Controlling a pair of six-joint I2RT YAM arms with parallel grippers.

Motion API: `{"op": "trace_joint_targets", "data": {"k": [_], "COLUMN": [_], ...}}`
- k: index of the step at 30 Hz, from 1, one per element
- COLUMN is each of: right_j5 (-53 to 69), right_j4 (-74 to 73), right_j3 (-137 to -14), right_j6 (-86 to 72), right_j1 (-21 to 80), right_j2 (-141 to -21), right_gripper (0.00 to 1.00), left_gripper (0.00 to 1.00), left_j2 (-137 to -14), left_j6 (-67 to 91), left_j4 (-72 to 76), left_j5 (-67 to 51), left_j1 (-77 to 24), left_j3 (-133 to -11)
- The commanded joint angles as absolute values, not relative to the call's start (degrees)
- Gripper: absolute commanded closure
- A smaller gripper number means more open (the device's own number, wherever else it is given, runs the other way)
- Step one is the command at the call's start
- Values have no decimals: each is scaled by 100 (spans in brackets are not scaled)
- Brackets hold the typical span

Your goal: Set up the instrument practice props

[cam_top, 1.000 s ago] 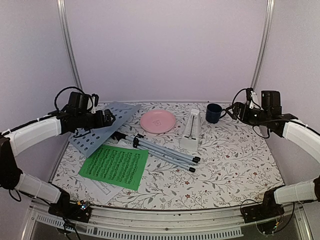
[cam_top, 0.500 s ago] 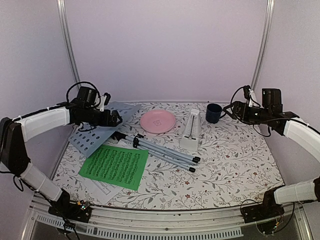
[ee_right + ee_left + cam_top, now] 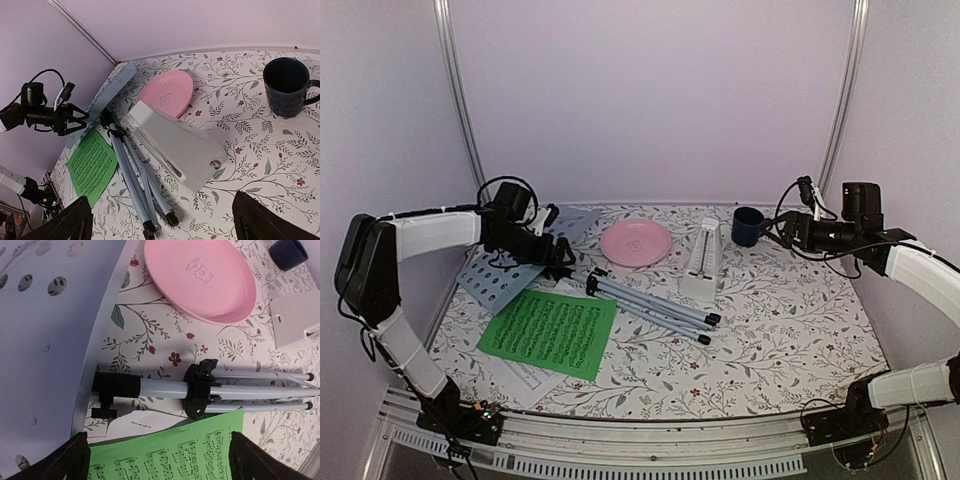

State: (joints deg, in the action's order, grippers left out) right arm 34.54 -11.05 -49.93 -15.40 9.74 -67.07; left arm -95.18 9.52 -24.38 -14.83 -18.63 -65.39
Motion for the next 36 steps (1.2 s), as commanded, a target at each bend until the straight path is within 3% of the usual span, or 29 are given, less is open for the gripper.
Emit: {"op": "trace_joint_targets", "data": {"k": [1, 6, 12, 21, 36], "right_j5": [3899, 4078, 4164, 4402, 4521], "right_j4": [-756, -704, -642, -375, -278], "right_j3": [-4918, -4916, -4847, -4861, -4813], "right_j6": [-1524, -1540, -1550, -1670, -1687], "right_j1": [976, 976, 974, 975, 969], "right_j2": [-6610, -6626, -6641, -6807, -6966], "right_gripper": [1, 1, 1, 1, 1], "left_gripper": [5, 13, 13, 17, 56], "left_j2": [-9765, -9952, -9410, -9975, -10676], "left_j6": [648, 472, 312, 289, -20], "left_j4": [-2577, -2989, -3008, -2924, -2947], "left_j5": [-1554, -1187, -1369, -1954, -1630], "left_j1": [-1839, -1840, -1657, -1133, -1470], "left_j3": [-6832, -7302, -7422, -7443, -7582]}}
